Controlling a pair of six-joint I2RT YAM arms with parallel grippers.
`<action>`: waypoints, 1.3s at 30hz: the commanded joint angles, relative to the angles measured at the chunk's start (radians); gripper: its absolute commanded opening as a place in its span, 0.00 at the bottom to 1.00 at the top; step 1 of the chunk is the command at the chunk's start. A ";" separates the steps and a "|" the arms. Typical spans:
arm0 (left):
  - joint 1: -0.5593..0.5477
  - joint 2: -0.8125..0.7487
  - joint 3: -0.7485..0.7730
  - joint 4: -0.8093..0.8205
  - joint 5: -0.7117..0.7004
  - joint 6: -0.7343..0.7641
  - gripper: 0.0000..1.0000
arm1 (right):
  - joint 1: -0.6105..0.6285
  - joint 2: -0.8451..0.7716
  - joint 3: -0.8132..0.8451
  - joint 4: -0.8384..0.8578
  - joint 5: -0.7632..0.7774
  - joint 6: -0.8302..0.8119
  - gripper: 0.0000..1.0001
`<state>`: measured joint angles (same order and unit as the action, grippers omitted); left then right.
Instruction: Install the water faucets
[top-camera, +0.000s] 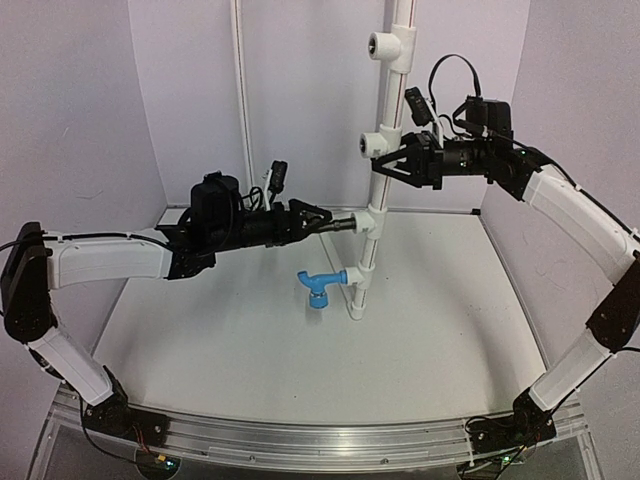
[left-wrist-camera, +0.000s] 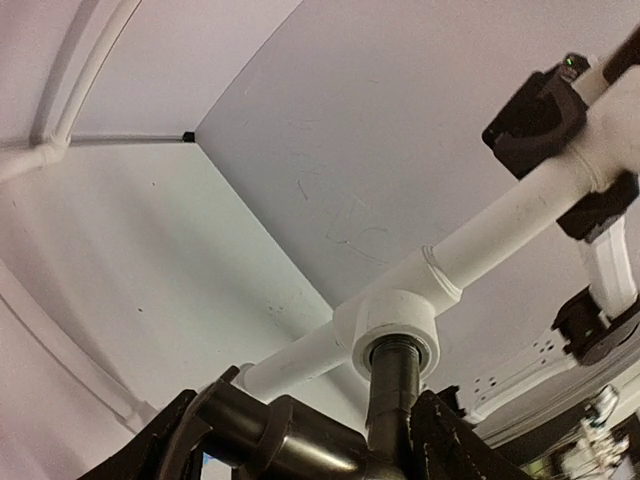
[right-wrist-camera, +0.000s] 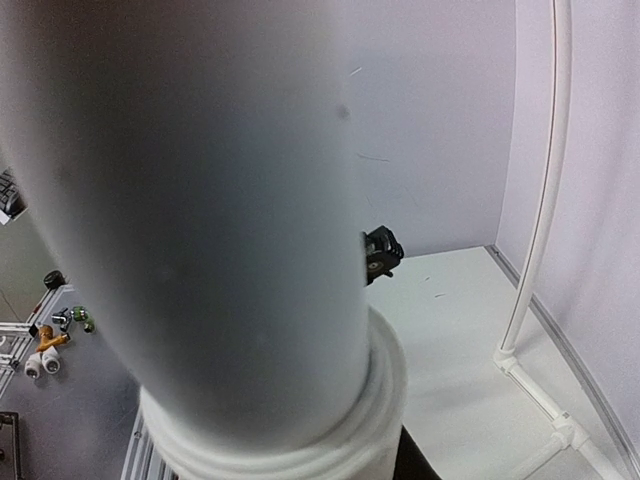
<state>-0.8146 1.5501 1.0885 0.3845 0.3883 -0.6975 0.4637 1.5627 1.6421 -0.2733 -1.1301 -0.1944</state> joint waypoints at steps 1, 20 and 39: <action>-0.012 -0.091 0.063 -0.120 0.083 0.426 0.65 | -0.014 0.002 -0.044 -0.175 0.046 0.033 0.00; -0.017 -0.193 0.119 -0.429 -0.012 0.699 0.95 | -0.014 -0.001 -0.045 -0.176 0.059 0.034 0.00; 0.196 -0.134 0.396 -0.743 0.319 -0.124 0.96 | -0.014 -0.005 -0.058 -0.175 0.054 0.037 0.00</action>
<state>-0.7292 1.3072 1.3835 -0.3583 0.5157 -0.5987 0.4664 1.5478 1.6268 -0.2714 -1.1248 -0.1963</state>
